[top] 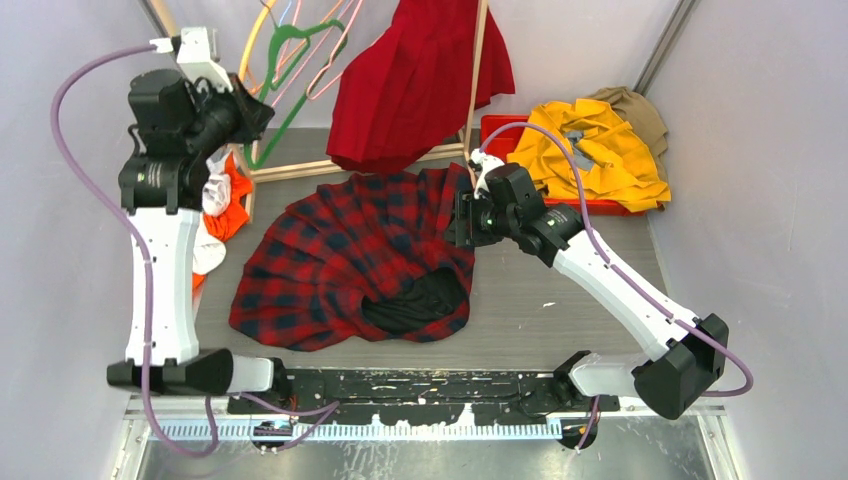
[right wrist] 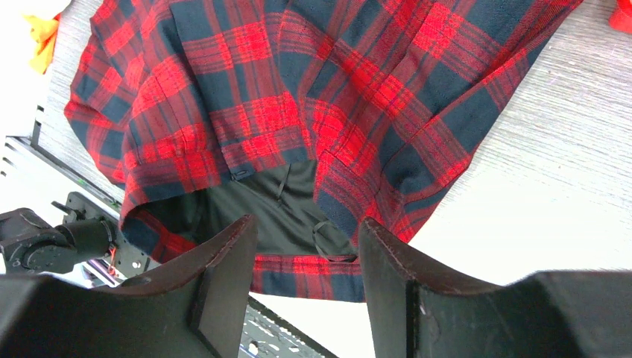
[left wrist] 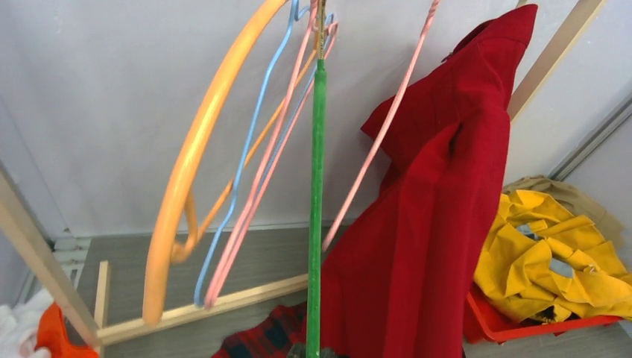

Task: Place the skirt on the hanger
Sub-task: Pick up the hanger from the clothesline.

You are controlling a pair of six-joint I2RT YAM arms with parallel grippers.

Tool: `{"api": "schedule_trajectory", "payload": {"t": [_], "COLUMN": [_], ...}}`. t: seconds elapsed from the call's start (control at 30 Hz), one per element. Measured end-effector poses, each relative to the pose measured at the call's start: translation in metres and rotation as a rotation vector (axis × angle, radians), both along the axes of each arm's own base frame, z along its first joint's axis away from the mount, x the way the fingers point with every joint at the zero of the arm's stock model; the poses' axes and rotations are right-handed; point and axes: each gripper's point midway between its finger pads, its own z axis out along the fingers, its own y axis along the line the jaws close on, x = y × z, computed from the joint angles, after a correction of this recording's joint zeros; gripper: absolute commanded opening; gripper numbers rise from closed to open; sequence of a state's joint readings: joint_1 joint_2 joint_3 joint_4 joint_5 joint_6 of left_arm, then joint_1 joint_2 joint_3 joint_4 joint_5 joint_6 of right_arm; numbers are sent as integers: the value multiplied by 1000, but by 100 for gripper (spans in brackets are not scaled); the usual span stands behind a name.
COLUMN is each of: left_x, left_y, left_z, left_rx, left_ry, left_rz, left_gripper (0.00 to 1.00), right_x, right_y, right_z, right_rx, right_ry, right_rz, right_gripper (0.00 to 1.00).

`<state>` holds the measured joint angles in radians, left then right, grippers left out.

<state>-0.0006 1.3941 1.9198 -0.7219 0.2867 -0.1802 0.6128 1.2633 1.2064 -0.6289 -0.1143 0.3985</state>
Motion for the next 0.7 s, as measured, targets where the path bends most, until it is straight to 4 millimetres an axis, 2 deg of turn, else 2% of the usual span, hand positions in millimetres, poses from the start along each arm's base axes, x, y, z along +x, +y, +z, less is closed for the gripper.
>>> {"api": "schedule_trajectory", "payload": {"t": [0.17,0.37,0.5,0.57,0.7], "left_x": [-56,-121,-154,-168,-192], "left_y": [4,11,11,10,9], "left_z": [-12,-14,-35,-48,-79], "left_rx": [-26,-53,-67,-74,-72], "left_ry": [41,59,117,153,243], "left_rz": [40,99,103,103,102], "left_gripper": [1,0,0,0,0], "right_x": [0,1,9,25,80], "right_y": [0,1,0,3,8], "right_z": [1,5,12,28,79], "right_rx": [1,14,16,30,71], "right_ry": [-2,-17,-27,-54,-172], "right_rz": [0,-1,-24,-52,-146], "right_gripper": [58,59,60,60,59]}}
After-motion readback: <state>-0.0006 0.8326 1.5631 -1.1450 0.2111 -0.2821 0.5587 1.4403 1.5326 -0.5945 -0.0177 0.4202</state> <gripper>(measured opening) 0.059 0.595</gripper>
